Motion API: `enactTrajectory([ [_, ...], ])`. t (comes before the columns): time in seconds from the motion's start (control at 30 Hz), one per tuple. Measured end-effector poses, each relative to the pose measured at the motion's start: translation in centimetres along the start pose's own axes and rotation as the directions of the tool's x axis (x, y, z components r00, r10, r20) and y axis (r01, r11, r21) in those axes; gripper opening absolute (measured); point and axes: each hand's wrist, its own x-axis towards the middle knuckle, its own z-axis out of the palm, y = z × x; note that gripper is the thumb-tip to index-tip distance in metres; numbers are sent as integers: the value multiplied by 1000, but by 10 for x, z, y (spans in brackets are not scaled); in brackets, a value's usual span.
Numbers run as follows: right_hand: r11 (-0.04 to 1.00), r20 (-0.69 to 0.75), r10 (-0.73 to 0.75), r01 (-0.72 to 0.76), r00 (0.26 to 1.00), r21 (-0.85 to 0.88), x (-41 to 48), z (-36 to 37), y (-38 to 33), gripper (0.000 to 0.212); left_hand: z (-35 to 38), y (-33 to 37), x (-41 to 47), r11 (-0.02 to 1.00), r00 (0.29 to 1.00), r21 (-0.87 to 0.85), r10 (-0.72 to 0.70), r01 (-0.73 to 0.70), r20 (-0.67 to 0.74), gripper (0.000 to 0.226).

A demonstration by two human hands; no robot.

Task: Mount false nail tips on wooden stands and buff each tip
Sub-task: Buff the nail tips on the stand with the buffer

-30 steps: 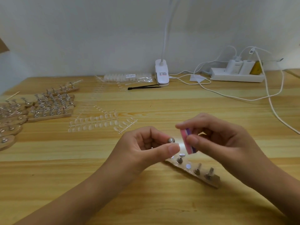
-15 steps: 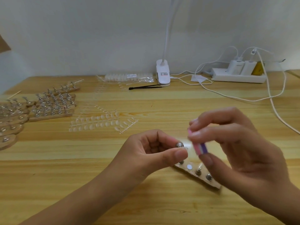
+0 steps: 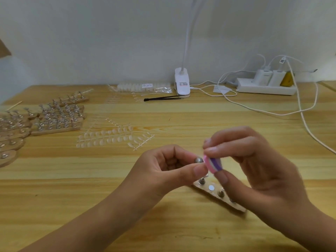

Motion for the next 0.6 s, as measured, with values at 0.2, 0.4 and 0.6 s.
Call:
enactTrajectory([
  [0.2,1000,-10,9,-9,1000,-26,-1,1,-1,16,-2,-1,2,1000,999,6,-6,6,-42,26],
  [0.4,1000,-29,20,-20,999,-3,-1,2,0,18,-2,-1,1,1000,999,15,-1,2,-53,24],
  [0.6,975,-185,209,-218,960,-32,8,-11,7,20,-3,0,0,1000,999,14,7,-6,-48,39],
])
